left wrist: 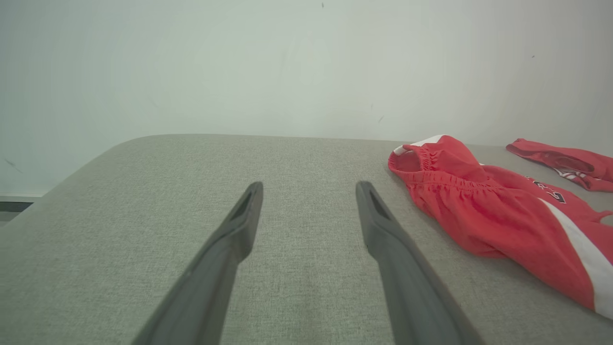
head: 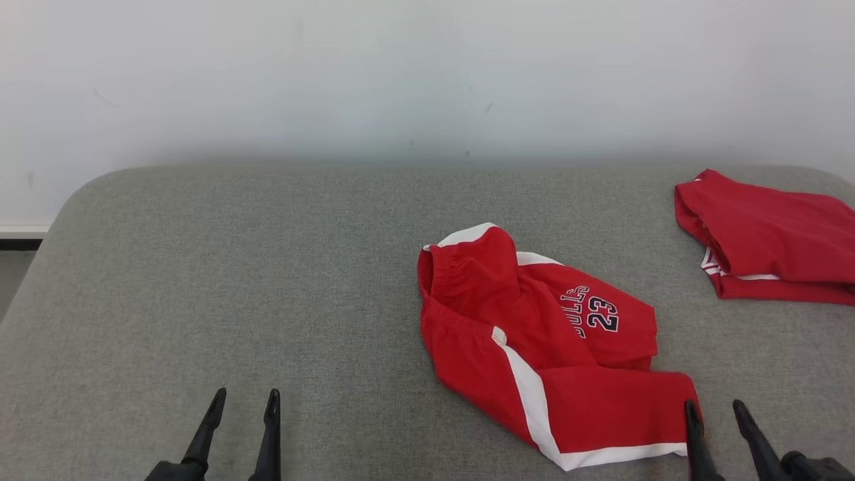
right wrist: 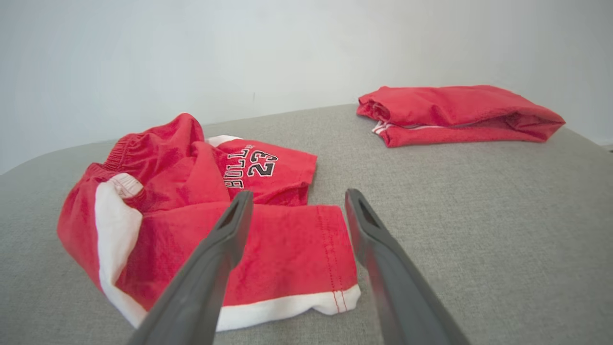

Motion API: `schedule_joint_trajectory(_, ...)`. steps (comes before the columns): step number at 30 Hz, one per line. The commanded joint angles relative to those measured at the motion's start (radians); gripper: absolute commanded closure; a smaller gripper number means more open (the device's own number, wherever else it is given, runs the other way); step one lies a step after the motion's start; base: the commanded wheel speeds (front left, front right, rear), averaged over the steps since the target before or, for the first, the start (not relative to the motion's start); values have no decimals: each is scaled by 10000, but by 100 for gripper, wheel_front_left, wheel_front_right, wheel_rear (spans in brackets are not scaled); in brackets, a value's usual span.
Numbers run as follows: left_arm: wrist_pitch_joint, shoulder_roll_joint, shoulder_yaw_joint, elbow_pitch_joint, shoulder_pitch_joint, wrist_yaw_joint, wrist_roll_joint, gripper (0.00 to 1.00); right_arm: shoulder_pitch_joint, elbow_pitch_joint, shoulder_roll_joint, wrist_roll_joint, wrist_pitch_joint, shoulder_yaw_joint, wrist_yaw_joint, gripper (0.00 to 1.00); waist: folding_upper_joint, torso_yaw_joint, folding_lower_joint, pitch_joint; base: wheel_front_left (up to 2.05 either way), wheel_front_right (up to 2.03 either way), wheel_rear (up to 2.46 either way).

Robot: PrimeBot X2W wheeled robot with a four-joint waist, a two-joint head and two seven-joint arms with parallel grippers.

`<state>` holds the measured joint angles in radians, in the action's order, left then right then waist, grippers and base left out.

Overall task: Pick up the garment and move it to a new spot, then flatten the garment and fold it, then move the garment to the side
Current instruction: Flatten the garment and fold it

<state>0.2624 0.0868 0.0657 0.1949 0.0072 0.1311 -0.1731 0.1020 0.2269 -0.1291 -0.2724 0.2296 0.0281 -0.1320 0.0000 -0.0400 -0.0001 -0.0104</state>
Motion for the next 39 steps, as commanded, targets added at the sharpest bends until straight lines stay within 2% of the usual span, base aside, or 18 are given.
schedule_joint_trajectory(1, 31, 43, -53, -26, 157, -18, -1, 0, -65, -108, 14, 100, 75, 75, 30, 0, 0, 28, 1, 83, 0, 0, 0)
schedule_joint_trajectory(10, 31, 66, -391, -298, 338, -18, 161, 0, 50, -1210, 147, 270, 278, 23, 30, 0, 0, -43, 1, 274, 0, 0, 0)
schedule_joint_trajectory(17, 31, 152, -612, -349, 399, -18, 126, 0, 249, -1535, 334, 252, 354, -122, 30, 0, 0, -67, 1, 278, 0, 0, 0)
schedule_joint_trajectory(23, 31, 338, -25, -356, -449, -18, 214, 0, 30, -1411, 270, 190, 352, -206, 30, 0, 0, 164, 1, 83, 0, 0, 0)
schedule_joint_trajectory(26, 31, 607, 555, -146, -1357, -18, -32, 0, -162, -1333, 264, 174, 351, -277, 30, 0, 0, 379, 1, -151, 0, 0, 0)
schedule_joint_trajectory(30, -226, 1241, 1935, 482, -2828, -18, -716, 0, -505, -1219, 306, 122, 356, -411, 30, 0, 0, 781, 1, -518, 0, 0, 0)
schedule_joint_trajectory(39, -2220, 3033, 5669, 928, -6260, -18, -3881, 0, -1131, -1051, 486, 71, 344, -457, 30, 0, 0, 1819, 1, -1267, 0, 0, 0)
